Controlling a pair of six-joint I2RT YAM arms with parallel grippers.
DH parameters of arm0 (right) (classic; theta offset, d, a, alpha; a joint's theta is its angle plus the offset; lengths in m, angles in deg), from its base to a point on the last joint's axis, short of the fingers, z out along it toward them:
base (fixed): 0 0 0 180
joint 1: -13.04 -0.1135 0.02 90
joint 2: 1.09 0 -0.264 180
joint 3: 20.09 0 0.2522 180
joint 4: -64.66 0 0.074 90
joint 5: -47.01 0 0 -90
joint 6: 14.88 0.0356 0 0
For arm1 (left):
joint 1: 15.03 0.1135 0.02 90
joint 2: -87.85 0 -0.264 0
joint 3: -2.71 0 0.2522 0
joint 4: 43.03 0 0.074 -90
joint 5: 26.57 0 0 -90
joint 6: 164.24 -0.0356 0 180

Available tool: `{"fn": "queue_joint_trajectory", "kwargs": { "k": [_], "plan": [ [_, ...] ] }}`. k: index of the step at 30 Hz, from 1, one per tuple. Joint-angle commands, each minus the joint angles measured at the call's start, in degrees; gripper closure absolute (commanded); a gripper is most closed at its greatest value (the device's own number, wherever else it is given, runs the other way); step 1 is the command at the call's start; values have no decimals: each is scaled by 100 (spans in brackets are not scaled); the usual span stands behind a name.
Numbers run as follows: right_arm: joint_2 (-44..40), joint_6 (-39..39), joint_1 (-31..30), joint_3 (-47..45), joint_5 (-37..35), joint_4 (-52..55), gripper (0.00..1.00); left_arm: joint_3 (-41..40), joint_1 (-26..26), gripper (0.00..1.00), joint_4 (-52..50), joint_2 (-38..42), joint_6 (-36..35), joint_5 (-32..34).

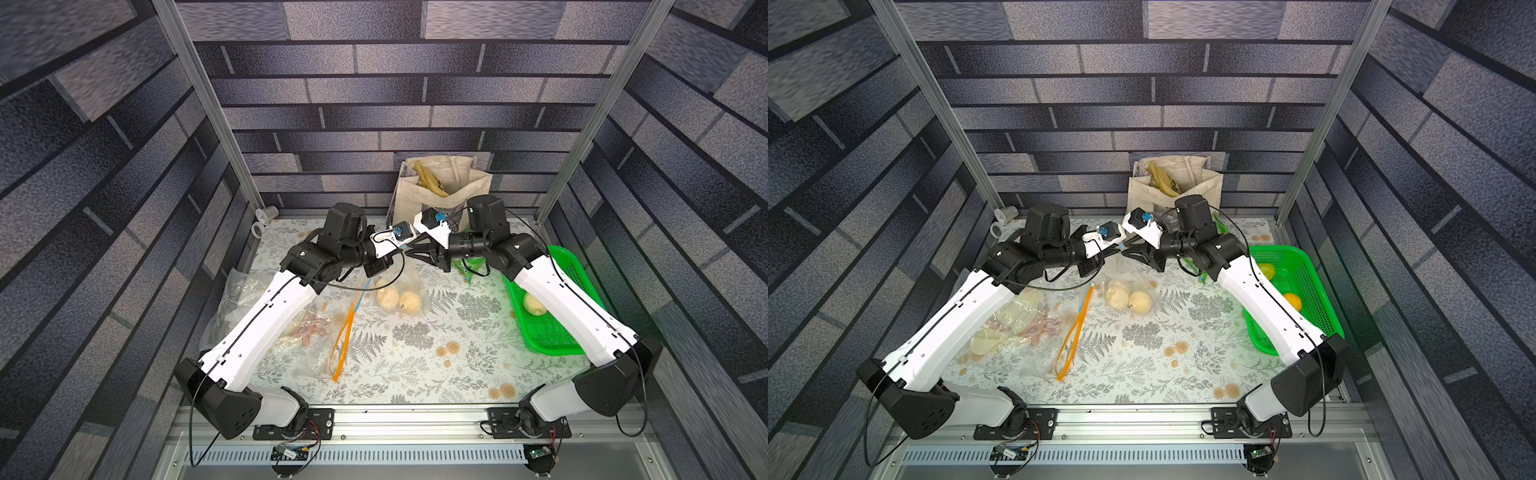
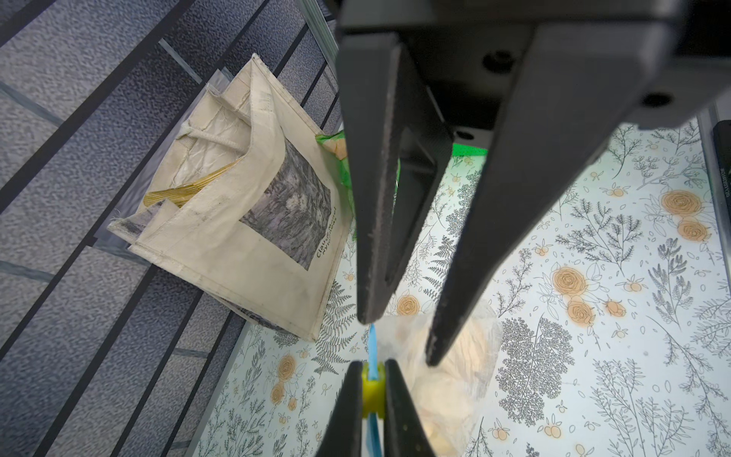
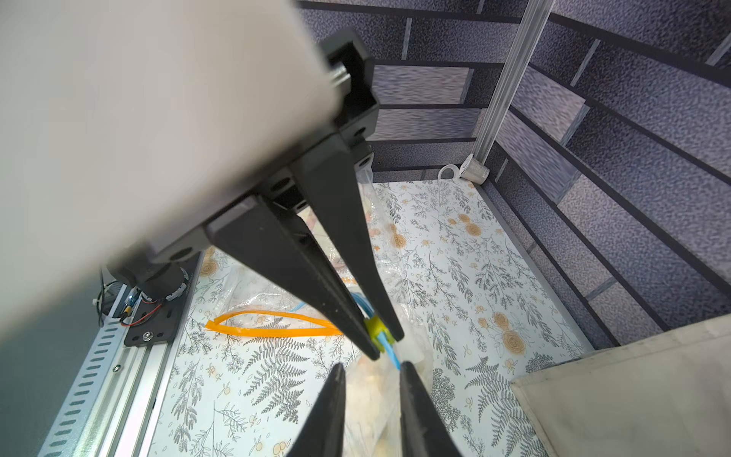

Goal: Open the zip-top bag and take out the pear
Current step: Unzip the zipper on the zipper food storage bag.

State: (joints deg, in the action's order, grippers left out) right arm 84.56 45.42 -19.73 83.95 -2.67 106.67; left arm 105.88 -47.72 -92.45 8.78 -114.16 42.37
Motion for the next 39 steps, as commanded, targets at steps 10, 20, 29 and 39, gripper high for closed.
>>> {"fn": "queue_joint_trajectory", "kwargs": {
  "k": [10,20,29,39],
  "plan": [
    [67,-12,-45,-25,166,-353,79,-2,39,100,-35,117,-160,-447],
    [96,371,-36,-166,209,-645,84,-151,51,99,145,216,-73,-413],
    [-106,666,-12,-548,389,-969,79,-226,127,98,201,272,-5,-390],
    [-170,948,16,-757,410,-1337,84,-301,140,98,287,366,42,-495]
  ]
}}
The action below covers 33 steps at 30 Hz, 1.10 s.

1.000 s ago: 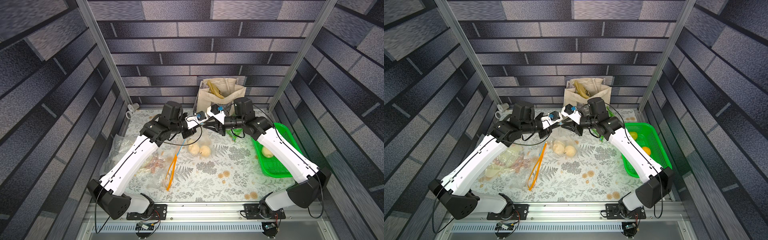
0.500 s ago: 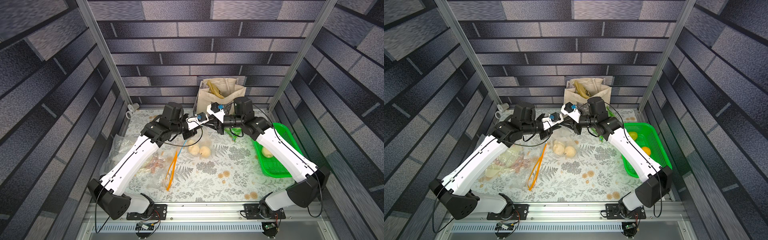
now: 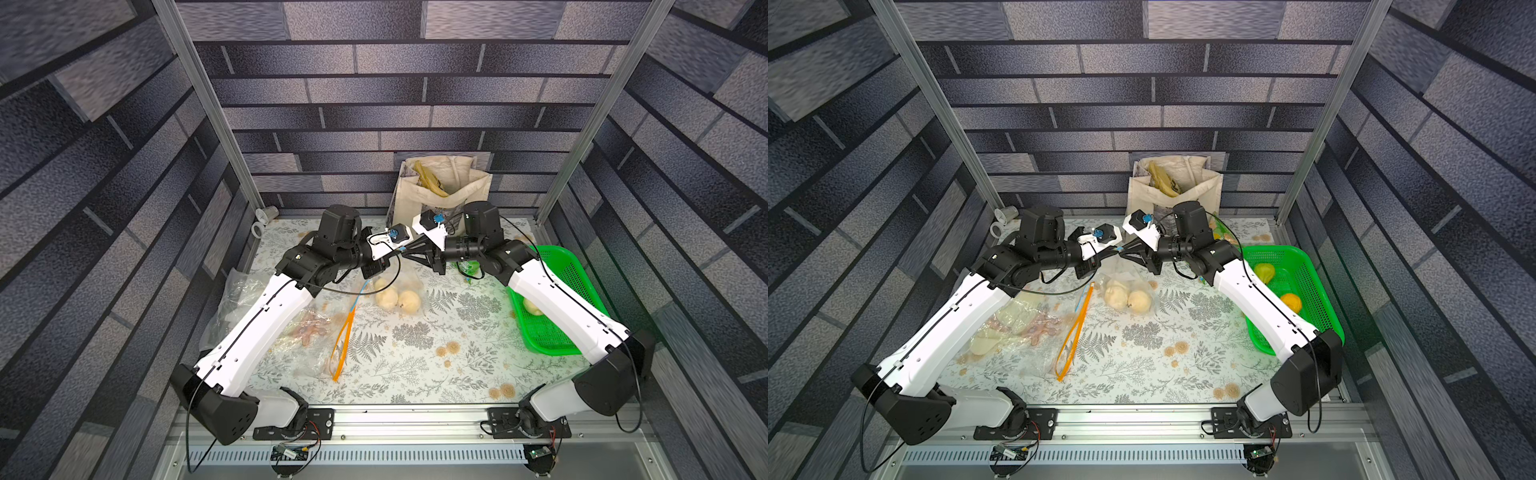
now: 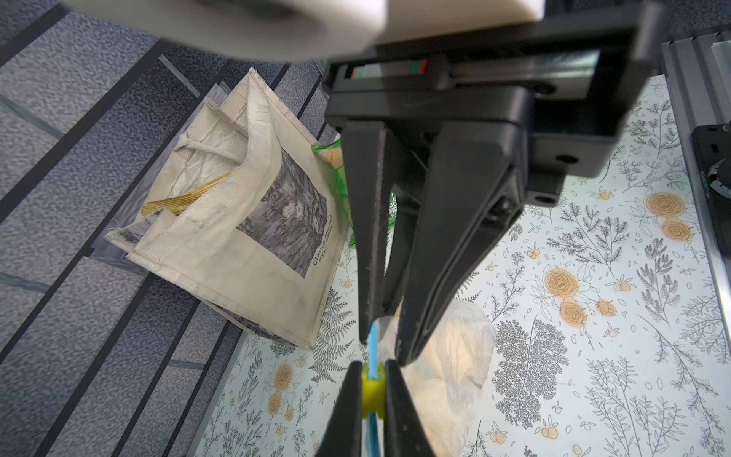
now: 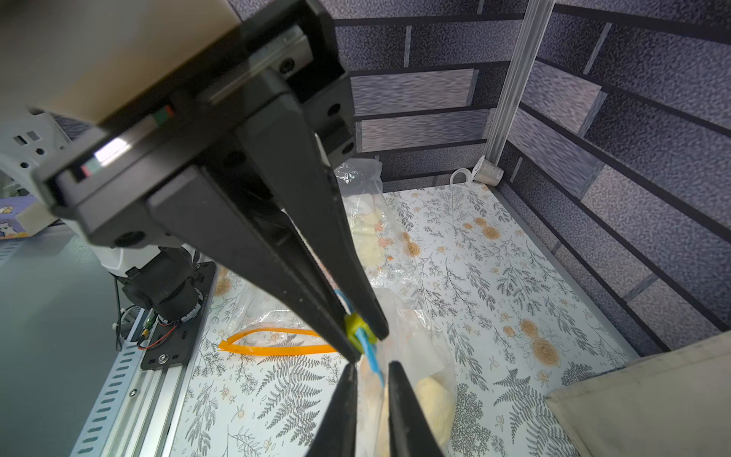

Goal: Open the zip-top bag and take out the pear
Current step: Unzip the zipper on the zipper food storage bag.

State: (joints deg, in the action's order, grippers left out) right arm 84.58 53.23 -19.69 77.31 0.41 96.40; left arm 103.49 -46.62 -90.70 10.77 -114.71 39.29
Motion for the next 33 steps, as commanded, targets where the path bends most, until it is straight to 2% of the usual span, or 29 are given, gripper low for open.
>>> {"fn": "queue_joint_trajectory", "kwargs": {
  "k": [1,7,11,15,19,25,33],
  "plan": [
    [-190,176,12,-125,99,-380,85,-63,31,98,105,167,92,-196],
    [-225,201,12,-111,68,-444,100,-53,31,97,70,149,83,-214],
    [-302,285,25,-233,-80,-641,100,-28,39,96,-67,115,6,-160],
    [-415,727,237,-475,-259,-1148,100,-44,154,96,-253,83,-93,-84],
    [-468,1358,596,-735,-500,-1698,100,-183,431,96,-285,153,-92,-107],
    [-537,1880,961,-969,-849,-2169,100,-298,901,98,-341,193,-153,-39],
    [-614,2382,1558,-1059,-1374,-2349,100,-292,1956,99,-117,175,74,112]
  ]
}}
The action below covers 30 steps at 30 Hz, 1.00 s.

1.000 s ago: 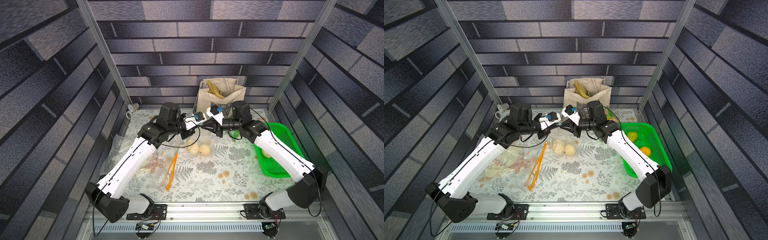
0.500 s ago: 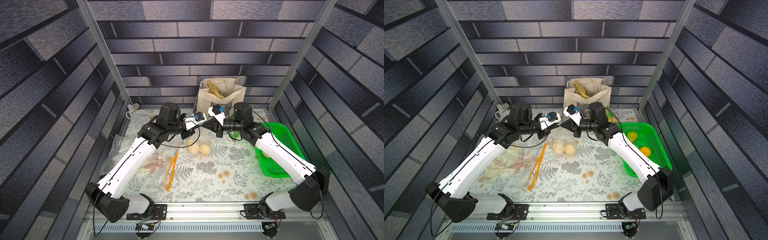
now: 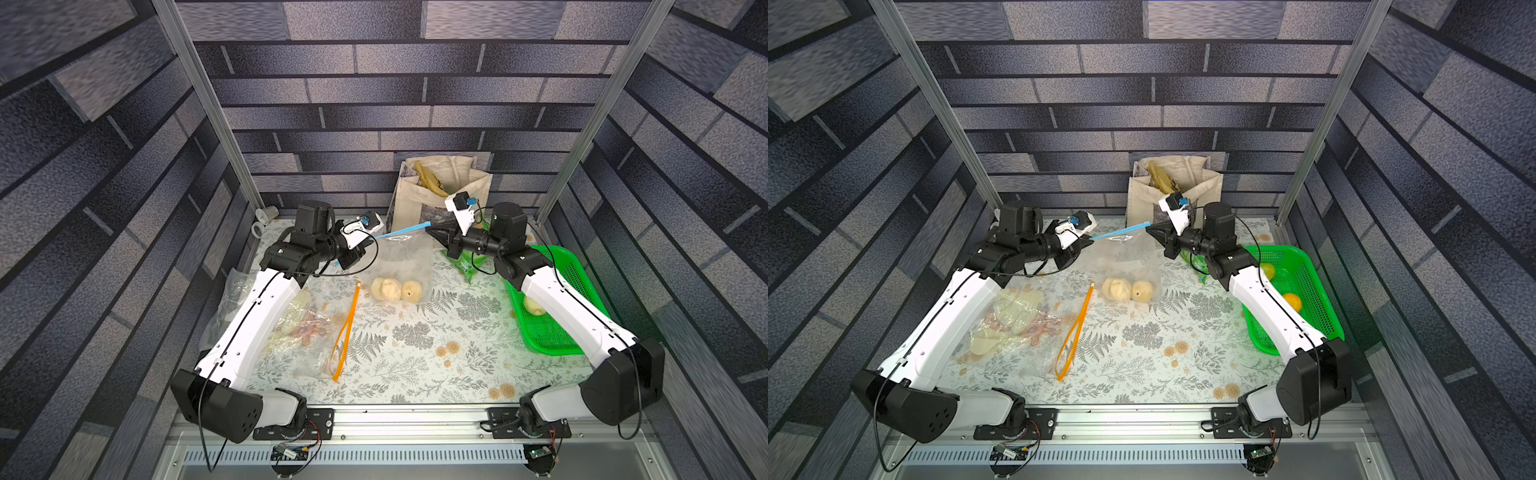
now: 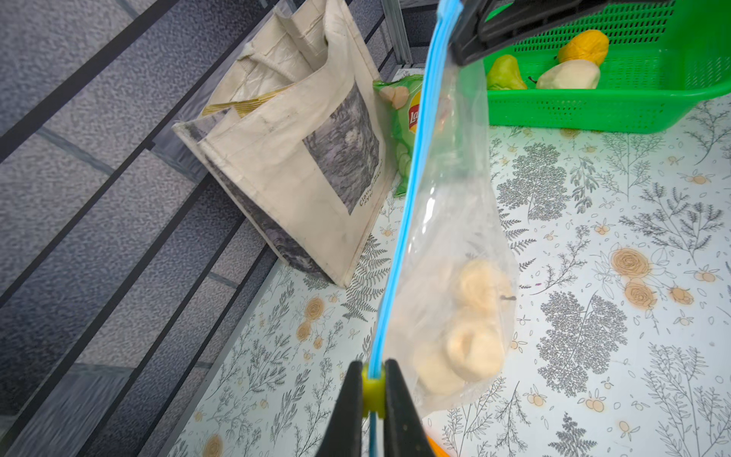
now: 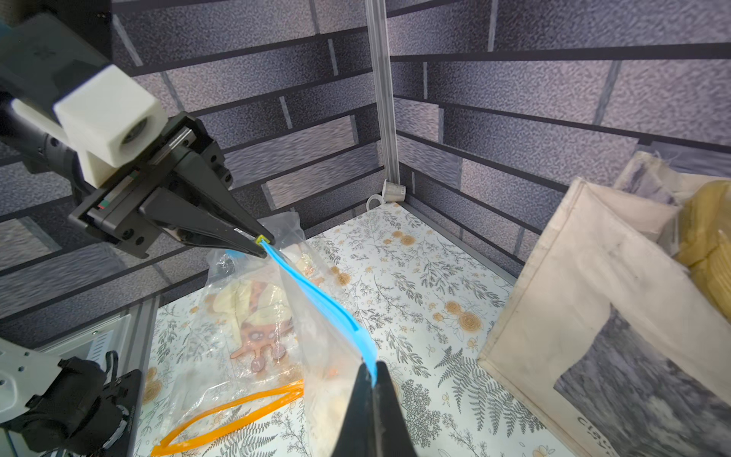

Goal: Open the zip-top bag and take out the pear
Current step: Unzip the zipper on the zipper food storage bag.

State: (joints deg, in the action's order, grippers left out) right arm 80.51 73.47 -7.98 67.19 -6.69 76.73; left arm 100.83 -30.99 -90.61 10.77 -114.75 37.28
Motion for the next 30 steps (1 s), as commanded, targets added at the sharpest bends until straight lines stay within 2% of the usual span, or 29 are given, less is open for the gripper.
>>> {"fn": "queue_joint_trajectory", "kwargs": {
  "k": [1,8,12,20,23,24,26,28,30],
  "plan": [
    [-193,425,440,-47,-672,-406,100,-9,479,100,-107,183,110,368],
    [74,686,570,71,-872,-635,100,86,690,100,-40,204,320,1005],
    [440,957,581,408,-598,-890,100,56,718,100,78,262,475,847],
    [2133,1902,512,2083,332,-1878,100,644,718,100,508,233,1004,1493],
    [2728,2041,397,2824,590,-1941,100,610,653,100,508,349,1125,1698],
    [2898,2046,359,3058,706,-1801,93,533,615,100,447,425,1154,1692],
    [3143,2064,310,3335,800,-1393,69,91,401,100,429,729,1168,1692],
    [3086,1961,291,3062,657,-1296,42,-488,61,100,526,1071,1110,1642],
    [2841,1739,291,2568,511,-1308,35,-949,-344,99,515,1301,1036,1546]
  ]
}}
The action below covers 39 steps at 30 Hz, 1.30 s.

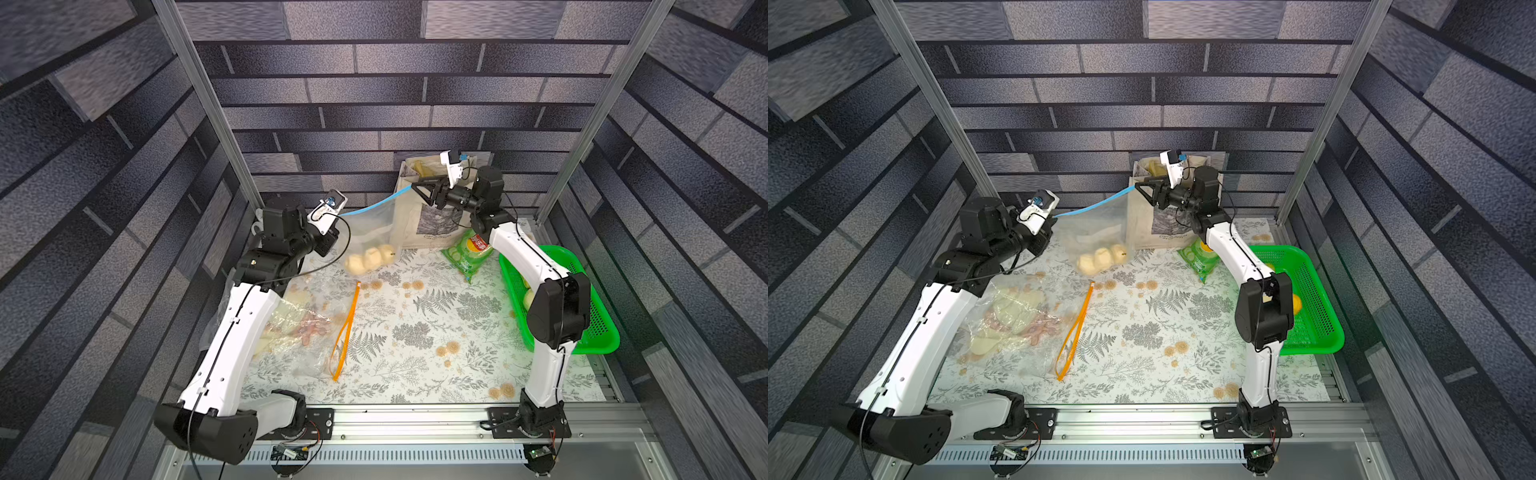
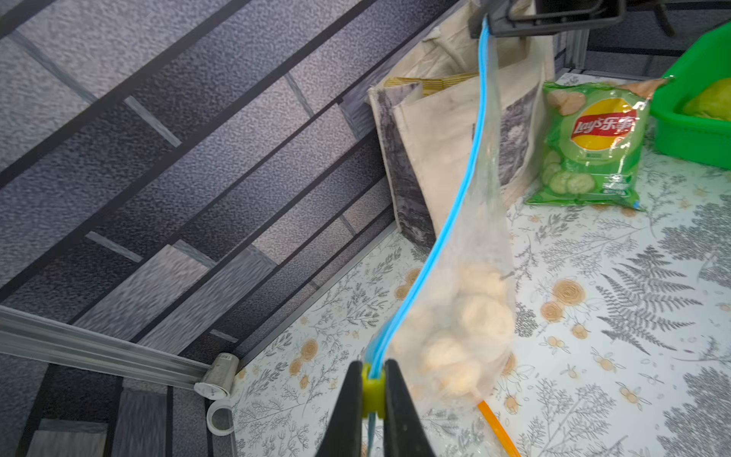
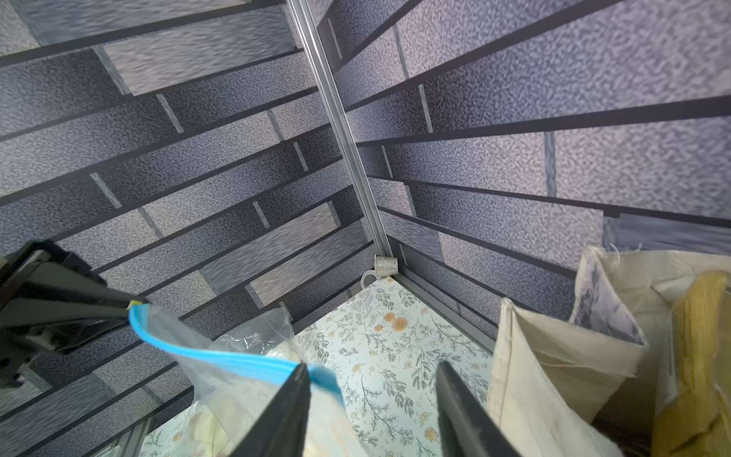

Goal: Open the zip-top bag and take out the pear
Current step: Unzip the zipper on the zipper food storage bag, then place the zipper food storage bag at the center of the board.

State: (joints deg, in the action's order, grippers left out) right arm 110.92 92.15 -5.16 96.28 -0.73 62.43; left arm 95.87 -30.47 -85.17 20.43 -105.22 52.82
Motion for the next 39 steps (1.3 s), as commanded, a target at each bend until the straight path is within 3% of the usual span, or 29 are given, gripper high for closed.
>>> {"fn": "queue_joint_trajectory", "kwargs": {
  "k": [1,4,7,14,17,22,23,31,39],
  "plan": [
    [-363,-254,9,-608,-128,137,34,-610,-578,99,-120,382,77,-100],
    [-925,-561,9,-1143,-284,660,33,-736,-1278,98,-616,258,-3,-214],
    [-1454,-662,10,-1400,-671,1625,34,-843,-1973,98,-715,91,108,165],
    [-2724,-407,13,-2528,-1078,3048,36,-1102,-2621,87,-552,-226,613,-19],
    [-3125,-251,13,-2928,-1262,3629,37,-1213,-2684,78,-431,-482,770,-228],
    [-3499,341,98,-3524,-1253,4382,47,-1208,-2692,33,-69,-821,1124,-636],
    [-3570,465,114,-3678,-1246,4395,48,-1148,-2662,29,-66,-858,1183,-717],
    [-3862,1216,502,-4811,-890,4643,49,-641,-2148,20,-804,-617,1388,-1936],
    [-3801,2274,536,-5824,-435,3639,53,-49,-2150,19,-1571,-585,1233,-3188]
  ]
}}
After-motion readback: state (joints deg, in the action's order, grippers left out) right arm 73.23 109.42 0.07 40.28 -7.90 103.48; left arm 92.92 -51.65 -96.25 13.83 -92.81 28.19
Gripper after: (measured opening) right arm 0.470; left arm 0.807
